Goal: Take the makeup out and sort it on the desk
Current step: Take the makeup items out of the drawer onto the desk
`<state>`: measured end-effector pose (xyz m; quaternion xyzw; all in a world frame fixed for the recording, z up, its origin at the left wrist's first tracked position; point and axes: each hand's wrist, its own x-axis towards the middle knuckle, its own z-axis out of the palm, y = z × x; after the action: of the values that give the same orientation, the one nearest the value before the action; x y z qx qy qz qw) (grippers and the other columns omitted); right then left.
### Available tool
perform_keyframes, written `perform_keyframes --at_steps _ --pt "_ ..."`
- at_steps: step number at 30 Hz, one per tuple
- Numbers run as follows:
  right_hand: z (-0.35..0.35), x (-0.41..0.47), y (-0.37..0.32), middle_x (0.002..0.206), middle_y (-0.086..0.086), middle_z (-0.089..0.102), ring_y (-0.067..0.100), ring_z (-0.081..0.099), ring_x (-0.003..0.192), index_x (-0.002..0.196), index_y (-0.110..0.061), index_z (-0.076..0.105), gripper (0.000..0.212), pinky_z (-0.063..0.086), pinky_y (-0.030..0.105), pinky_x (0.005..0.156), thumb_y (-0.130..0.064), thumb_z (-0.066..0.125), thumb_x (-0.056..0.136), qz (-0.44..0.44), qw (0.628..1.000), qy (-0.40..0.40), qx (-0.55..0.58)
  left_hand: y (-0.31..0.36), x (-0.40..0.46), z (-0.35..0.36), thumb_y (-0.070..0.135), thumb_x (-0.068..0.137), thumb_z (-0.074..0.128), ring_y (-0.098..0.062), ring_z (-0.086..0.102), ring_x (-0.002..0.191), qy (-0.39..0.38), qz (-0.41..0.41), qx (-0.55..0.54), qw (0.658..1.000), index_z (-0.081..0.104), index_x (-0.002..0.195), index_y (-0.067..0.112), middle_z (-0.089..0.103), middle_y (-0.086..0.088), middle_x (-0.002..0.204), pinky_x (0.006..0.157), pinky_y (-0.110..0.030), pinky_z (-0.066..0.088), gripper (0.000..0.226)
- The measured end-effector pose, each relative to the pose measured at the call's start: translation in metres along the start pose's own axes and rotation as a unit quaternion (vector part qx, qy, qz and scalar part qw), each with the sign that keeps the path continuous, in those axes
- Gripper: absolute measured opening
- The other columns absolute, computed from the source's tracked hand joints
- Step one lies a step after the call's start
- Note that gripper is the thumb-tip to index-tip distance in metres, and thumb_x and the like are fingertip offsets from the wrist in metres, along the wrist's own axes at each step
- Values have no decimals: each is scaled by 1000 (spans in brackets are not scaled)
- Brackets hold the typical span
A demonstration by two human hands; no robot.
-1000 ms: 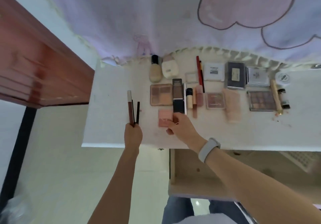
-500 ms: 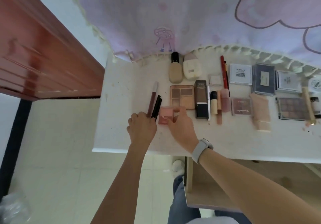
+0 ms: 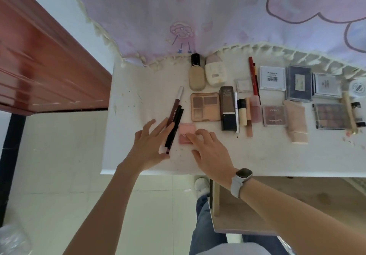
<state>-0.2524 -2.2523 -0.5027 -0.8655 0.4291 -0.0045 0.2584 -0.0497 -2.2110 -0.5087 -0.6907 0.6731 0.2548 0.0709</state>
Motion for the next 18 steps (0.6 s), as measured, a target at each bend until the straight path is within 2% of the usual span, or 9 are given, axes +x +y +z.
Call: perform_keyframes --at_steps 3,6,11,14,18 --pt "-1 6 -4 118 14 50 28 49 97 128 -13 47 42 49 33 72 -17 57 87 -17 1000 -2 -26 -7 0 -1 46 76 67 -20 6 138 41 24 -7 999 8 145 35 7 13 155 105 -41 21 92" --pt "-2 14 -12 120 13 46 27 45 98 133 -13 40 45 45 32 72 -14 50 89 -29 998 -25 -56 -10 -2 -2 43 77 68 -22 20 135 89 32 -25 995 23 144 30 23 8 152 101 -43 29 82" --pt "-4 26 -21 125 13 40 26 41 103 136 -11 32 48 42 31 72 -11 43 89 -29 996 -34 -75 -8 1 -4 37 69 77 -33 43 116 161 21 -61 985 48 133 17 51 -7 130 86 -47 42 73" --pt "-6 33 -22 127 14 38 27 40 106 135 -9 31 48 42 31 74 -8 41 87 -20 995 -27 -93 -9 8 -6 34 68 79 -36 48 110 182 18 -61 981 53 129 13 57 -11 120 83 -47 45 69" --pt "-11 45 -21 130 15 40 28 43 104 130 -4 39 44 39 33 76 -5 35 86 -38 989 0 -142 -7 19 -9 36 66 78 -35 50 107 195 7 -67 978 56 126 14 57 -11 119 79 -47 47 68"
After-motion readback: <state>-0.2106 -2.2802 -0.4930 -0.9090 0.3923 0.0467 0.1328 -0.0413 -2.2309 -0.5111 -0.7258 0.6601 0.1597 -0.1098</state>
